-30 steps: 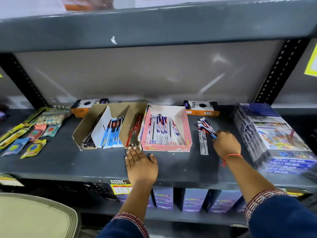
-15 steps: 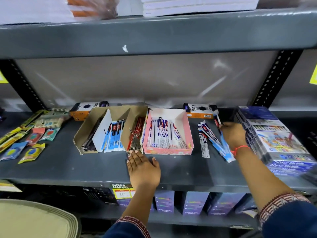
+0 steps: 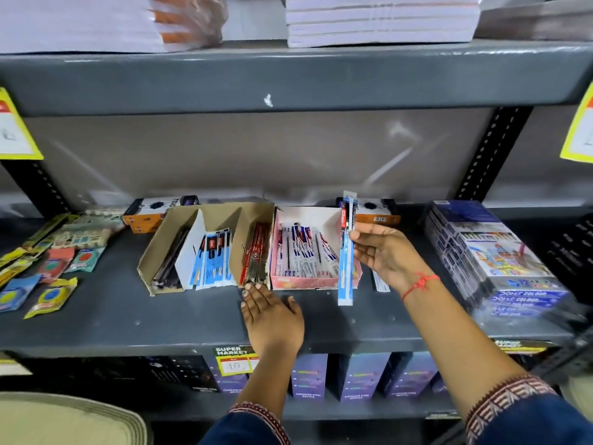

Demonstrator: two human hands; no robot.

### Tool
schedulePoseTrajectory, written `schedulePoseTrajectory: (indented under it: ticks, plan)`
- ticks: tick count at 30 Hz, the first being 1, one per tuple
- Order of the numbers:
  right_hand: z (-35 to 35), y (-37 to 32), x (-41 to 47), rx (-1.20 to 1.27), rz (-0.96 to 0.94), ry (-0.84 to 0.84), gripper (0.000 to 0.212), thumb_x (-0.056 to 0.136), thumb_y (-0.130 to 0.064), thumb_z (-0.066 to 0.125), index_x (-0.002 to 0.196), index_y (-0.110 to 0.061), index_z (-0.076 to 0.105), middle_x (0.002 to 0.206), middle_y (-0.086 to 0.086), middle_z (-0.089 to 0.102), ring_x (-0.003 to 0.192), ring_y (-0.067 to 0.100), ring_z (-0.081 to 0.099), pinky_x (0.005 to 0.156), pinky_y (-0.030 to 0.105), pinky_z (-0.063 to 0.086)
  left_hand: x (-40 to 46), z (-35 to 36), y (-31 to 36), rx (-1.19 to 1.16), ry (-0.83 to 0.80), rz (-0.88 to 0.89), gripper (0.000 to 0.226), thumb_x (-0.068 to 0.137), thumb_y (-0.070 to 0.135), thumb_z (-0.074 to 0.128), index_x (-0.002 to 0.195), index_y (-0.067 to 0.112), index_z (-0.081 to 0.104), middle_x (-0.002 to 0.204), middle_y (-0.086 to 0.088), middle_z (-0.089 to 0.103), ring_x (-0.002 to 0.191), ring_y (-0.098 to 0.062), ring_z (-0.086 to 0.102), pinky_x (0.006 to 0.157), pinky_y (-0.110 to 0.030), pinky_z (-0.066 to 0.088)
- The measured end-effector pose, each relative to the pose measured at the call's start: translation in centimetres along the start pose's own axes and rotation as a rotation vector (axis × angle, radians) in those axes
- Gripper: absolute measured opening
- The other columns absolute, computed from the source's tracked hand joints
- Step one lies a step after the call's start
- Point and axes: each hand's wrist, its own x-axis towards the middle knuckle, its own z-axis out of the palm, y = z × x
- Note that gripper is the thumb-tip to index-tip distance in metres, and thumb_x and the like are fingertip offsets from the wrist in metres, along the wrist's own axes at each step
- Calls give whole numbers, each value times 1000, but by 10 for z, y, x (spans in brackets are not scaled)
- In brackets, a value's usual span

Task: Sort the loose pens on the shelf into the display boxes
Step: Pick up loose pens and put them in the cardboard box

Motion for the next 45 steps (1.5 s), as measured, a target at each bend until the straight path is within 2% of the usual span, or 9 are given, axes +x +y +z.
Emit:
schedulePoseTrajectory:
  ticks: [14, 19, 22, 28, 30, 33, 38, 41, 45]
  plan:
    - [47, 2, 1, -8, 40, -42, 25, 85, 6, 57, 71, -13, 65, 48, -5, 70, 43, 2, 64, 48, 14, 55, -4, -11, -17, -54, -26, 29, 72, 98, 42, 23, 143, -5, -9, 156, -24, -6, 144, -33, -4, 118, -38, -1]
    - [106, 10, 17, -71, 68, -109, 25, 85, 6, 57, 70, -14, 62, 43, -8, 67, 39, -1, 61, 46, 11, 53, 4, -26, -65, -27, 18, -95, 72, 98, 42, 23, 143, -5, -7, 156, -24, -5, 144, -33, -3, 118, -38, -2]
    - [145, 21, 26, -126, 107, -153, 25, 85, 4, 59, 74, -18, 58, 44, -10, 67, 47, 3, 61, 46, 12, 53, 11, -36, -97, -15, 53, -178, 73, 98, 43, 24, 143, -7, -5, 155, -25, -3, 144, -33, -2, 118, -39, -1]
    - [206, 44, 48, -227, 129, -149, 29, 85, 12, 54, 77, -15, 49, 73, 5, 56, 63, 14, 54, 43, 17, 52, 26, -51, -144, -34, 97, -284, 77, 96, 46, 28, 143, -6, -4, 155, -25, -3, 144, -32, -2, 117, -38, -2]
    - [221, 50, 58, -287, 120, -129, 23, 84, 14, 55, 95, -7, 55, 87, 12, 60, 72, 20, 60, 53, 22, 55, 32, -54, -159, -34, 117, -299, 78, 96, 48, 27, 144, -5, -3, 156, -24, -3, 145, -31, -2, 117, -37, -3]
    - [235, 57, 79, -429, 72, -69, 42, 83, 16, 54, 121, 0, 49, 122, 23, 56, 94, 32, 64, 76, 35, 56, 39, -55, -173, -42, 142, -267, 78, 95, 50, 27, 145, -3, -1, 156, -21, -2, 145, -29, -2, 117, -36, -4]
    - [250, 66, 105, -865, -39, -6, 46, 82, 9, 52, 125, -4, 42, 124, 24, 55, 104, 41, 62, 84, 53, 56, 42, -48, -177, -75, 212, -241, 77, 94, 49, 30, 146, -1, 2, 157, -20, 1, 145, -28, 0, 117, -35, -5]
    - [259, 77, 115, -1002, -23, -39, 51, 85, 5, 48, 133, -2, 35, 128, 25, 54, 106, 44, 61, 85, 51, 55, 45, -46, -179, -81, 226, -236, 78, 93, 48, 31, 146, -1, 2, 157, -20, 1, 145, -28, 0, 117, -35, -6]
    - [266, 92, 124, -1079, 38, -74, 48, 87, 6, 46, 133, 1, 34, 130, 25, 52, 105, 43, 62, 66, 42, 54, 43, -47, -179, -103, 233, -225, 79, 93, 47, 34, 146, -1, 1, 157, -21, -2, 145, -29, 0, 117, -36, -5]
